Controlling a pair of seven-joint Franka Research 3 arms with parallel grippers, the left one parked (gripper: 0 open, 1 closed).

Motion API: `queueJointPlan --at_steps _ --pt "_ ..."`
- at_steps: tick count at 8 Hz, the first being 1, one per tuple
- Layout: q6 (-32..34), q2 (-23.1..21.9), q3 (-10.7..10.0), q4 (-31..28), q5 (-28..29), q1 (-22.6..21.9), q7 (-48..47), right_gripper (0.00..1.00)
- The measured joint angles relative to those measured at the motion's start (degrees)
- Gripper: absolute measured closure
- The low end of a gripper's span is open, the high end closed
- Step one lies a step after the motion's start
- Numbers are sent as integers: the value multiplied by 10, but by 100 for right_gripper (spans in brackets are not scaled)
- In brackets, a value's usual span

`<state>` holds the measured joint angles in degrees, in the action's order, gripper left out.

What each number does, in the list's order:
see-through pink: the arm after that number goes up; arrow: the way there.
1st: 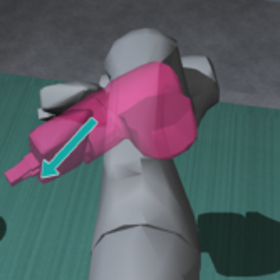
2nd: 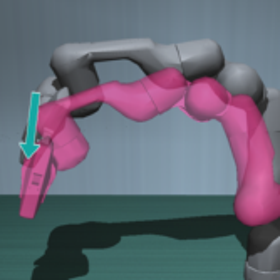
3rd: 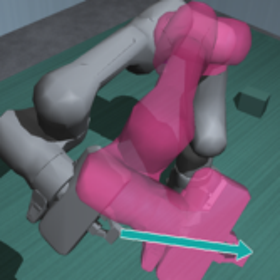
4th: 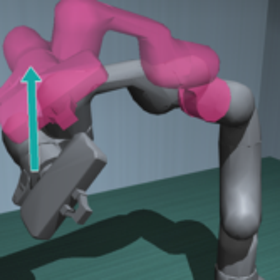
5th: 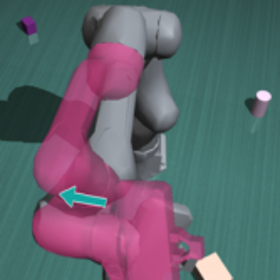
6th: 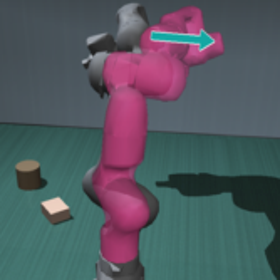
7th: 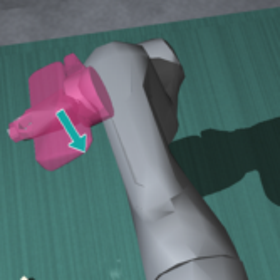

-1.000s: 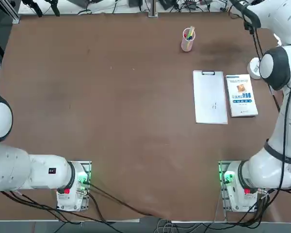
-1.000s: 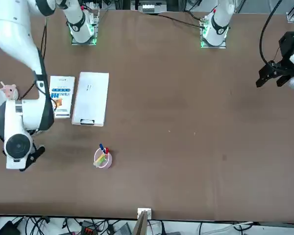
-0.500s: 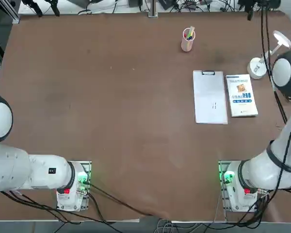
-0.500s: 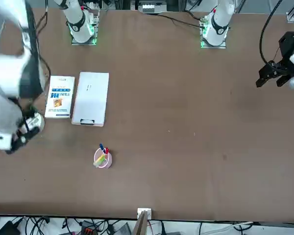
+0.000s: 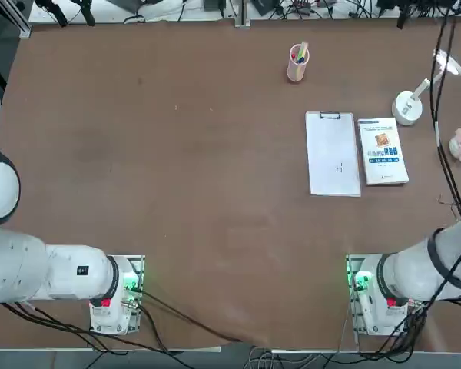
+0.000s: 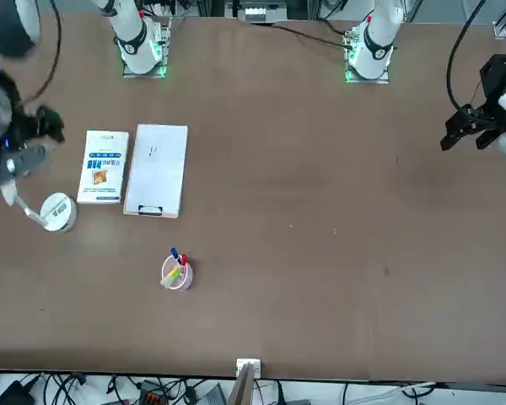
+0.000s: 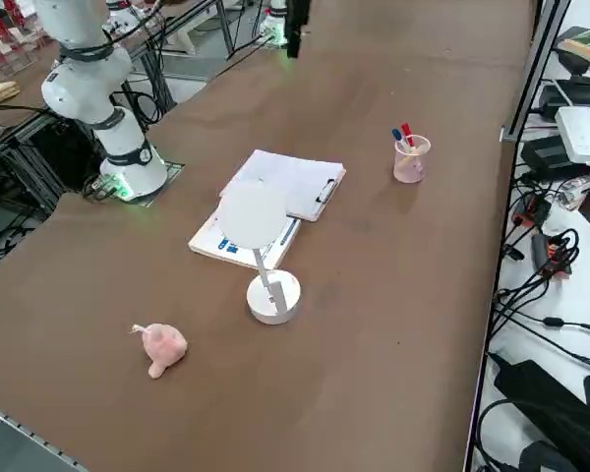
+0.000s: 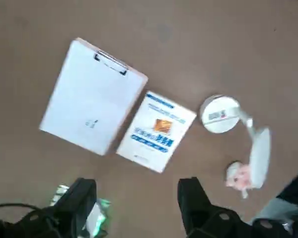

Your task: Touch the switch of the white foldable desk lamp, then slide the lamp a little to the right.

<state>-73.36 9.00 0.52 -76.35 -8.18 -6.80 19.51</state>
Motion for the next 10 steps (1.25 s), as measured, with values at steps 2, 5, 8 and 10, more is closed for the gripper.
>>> queueJointPlan --at_steps 2,5,8,10 --pt "-8 -96 0 -87 25 -3 -72 0" --pt "-45 -200 -5 -188 49 -3 -146 0" --pt "-112 -192 -9 -207 58 23 -184 0" --pt "-154 -159 -10 -207 70 49 -184 0"
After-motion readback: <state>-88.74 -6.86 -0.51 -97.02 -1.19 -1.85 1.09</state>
